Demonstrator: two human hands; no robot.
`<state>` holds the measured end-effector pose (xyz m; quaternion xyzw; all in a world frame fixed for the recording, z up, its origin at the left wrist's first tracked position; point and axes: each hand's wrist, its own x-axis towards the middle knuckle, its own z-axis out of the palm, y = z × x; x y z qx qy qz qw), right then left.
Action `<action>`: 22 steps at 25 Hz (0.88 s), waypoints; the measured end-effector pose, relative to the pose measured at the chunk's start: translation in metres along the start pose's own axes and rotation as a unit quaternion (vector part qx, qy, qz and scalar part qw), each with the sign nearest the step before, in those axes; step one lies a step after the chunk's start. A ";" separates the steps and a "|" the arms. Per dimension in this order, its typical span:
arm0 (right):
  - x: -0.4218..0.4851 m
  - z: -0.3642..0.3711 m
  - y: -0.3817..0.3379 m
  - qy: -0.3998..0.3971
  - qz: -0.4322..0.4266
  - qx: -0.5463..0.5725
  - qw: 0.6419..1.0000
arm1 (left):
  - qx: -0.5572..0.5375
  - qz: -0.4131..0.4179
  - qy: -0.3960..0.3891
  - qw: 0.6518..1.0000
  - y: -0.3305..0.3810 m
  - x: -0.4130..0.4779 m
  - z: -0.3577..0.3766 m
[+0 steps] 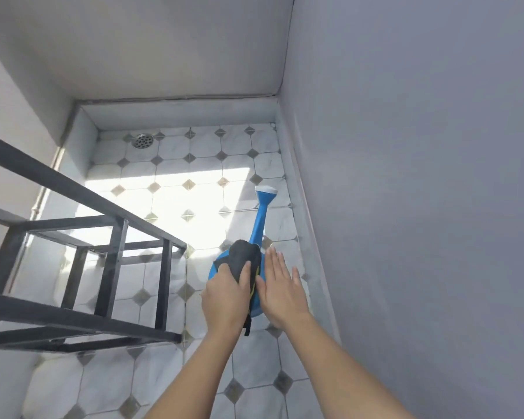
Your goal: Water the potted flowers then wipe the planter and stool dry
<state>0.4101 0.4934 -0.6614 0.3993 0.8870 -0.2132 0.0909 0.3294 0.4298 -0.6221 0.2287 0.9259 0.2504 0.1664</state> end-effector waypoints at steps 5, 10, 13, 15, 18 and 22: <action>0.041 0.108 0.040 -0.050 0.006 0.006 0.999 | -0.007 -0.031 -0.014 0.999 -0.064 0.017 0.103; 0.060 0.153 0.060 -0.085 -0.009 0.005 0.996 | -0.041 -0.055 -0.024 0.997 -0.090 0.019 0.151; 0.067 0.165 0.064 -0.084 -0.009 0.014 0.996 | -0.061 -0.062 -0.019 0.996 -0.095 0.017 0.162; 0.068 0.168 0.065 -0.086 -0.012 0.019 0.996 | -0.060 -0.058 -0.018 0.996 -0.098 0.016 0.167; 0.065 0.165 0.067 -0.088 -0.001 0.002 0.996 | -0.075 -0.061 -0.016 0.995 -0.095 0.014 0.161; 0.038 0.105 0.065 -0.082 0.037 -0.051 0.995 | -0.106 -0.090 -0.004 0.990 -0.078 0.011 0.113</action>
